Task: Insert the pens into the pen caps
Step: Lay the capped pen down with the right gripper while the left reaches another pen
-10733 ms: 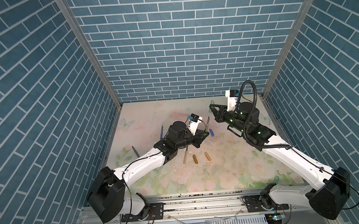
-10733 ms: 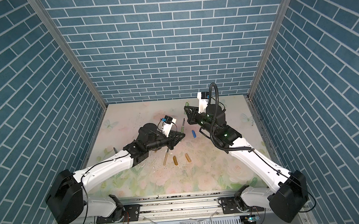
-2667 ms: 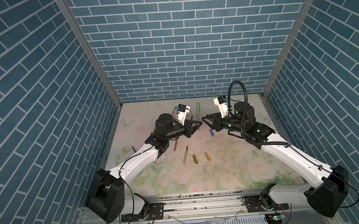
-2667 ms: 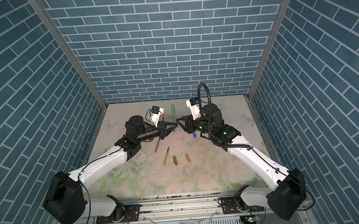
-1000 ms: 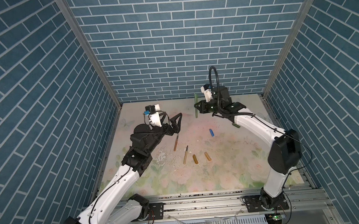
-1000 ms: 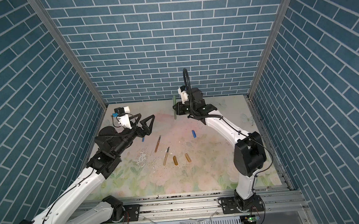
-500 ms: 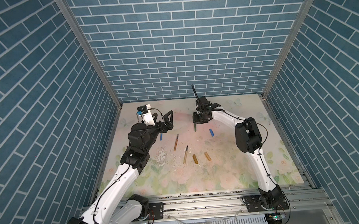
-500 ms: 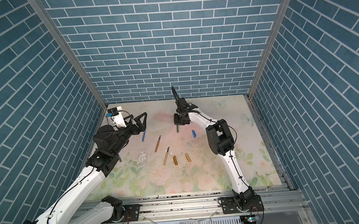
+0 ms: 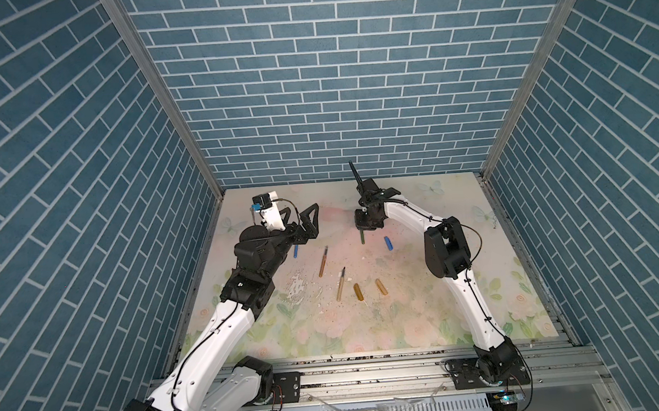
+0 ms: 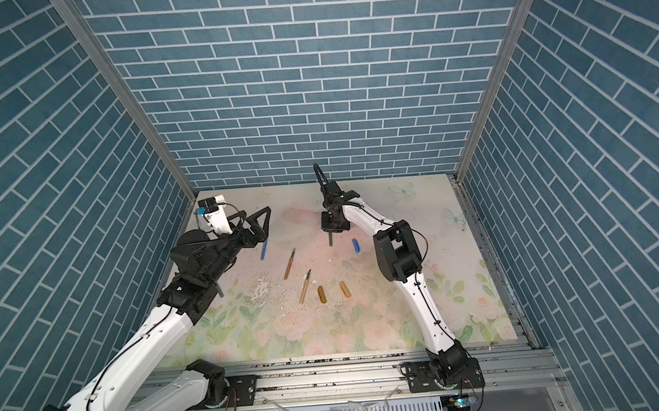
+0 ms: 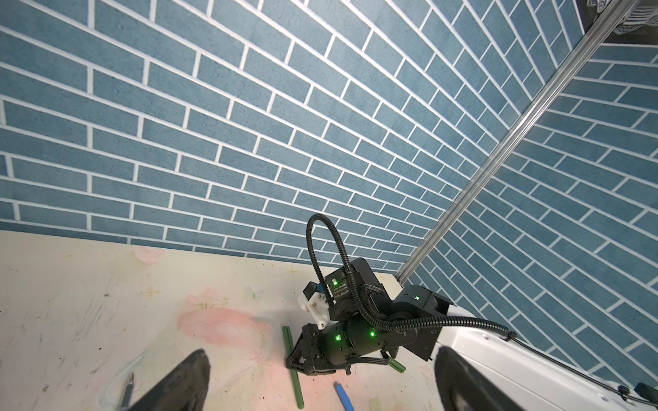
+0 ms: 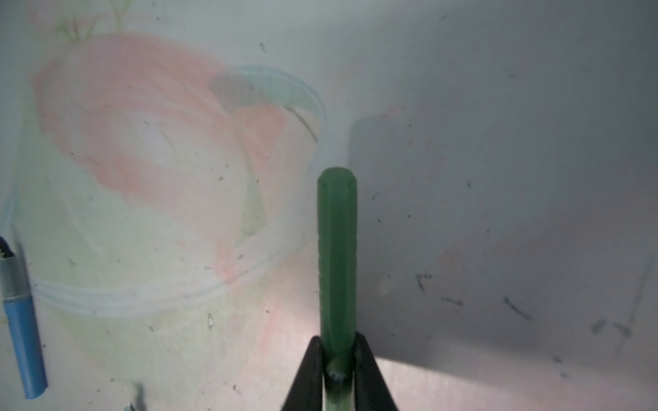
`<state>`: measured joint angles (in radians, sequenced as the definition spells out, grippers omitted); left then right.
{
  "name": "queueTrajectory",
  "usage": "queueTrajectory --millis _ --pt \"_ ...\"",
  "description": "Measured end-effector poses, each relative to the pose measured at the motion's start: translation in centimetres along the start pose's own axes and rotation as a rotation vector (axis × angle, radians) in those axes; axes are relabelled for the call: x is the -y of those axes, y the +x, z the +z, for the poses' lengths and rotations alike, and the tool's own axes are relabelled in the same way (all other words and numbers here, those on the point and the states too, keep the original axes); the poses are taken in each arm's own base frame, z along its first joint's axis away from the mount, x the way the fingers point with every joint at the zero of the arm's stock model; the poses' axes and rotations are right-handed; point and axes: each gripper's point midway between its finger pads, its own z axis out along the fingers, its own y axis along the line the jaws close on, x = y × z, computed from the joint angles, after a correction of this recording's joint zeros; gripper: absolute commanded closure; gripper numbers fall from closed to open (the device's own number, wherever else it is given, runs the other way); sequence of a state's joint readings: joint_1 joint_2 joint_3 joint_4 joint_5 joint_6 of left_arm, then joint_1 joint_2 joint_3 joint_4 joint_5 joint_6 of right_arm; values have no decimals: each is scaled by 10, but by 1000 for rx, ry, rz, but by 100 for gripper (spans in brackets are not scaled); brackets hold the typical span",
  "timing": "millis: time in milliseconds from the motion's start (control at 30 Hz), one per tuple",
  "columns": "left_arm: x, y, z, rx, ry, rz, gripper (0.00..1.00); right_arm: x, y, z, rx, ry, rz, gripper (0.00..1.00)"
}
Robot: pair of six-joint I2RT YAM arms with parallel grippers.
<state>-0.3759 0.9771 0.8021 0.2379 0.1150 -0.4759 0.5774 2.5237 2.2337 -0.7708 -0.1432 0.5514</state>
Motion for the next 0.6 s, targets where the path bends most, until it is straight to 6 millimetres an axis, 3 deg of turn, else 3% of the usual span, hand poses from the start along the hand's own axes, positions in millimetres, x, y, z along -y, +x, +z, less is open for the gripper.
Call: queueTrajectory --millis 400,533,600 --pt "-1 -2 0 2 9 -5 0 0 1 -4 4 -2 11 68" --pt "-6 -2 0 9 -24 -3 0 -3 2 -23 17 -9 3 64" --pt "-15 -1 -1 9 -73 -1 0 -7 -2 -41 43 -17 -9 64"
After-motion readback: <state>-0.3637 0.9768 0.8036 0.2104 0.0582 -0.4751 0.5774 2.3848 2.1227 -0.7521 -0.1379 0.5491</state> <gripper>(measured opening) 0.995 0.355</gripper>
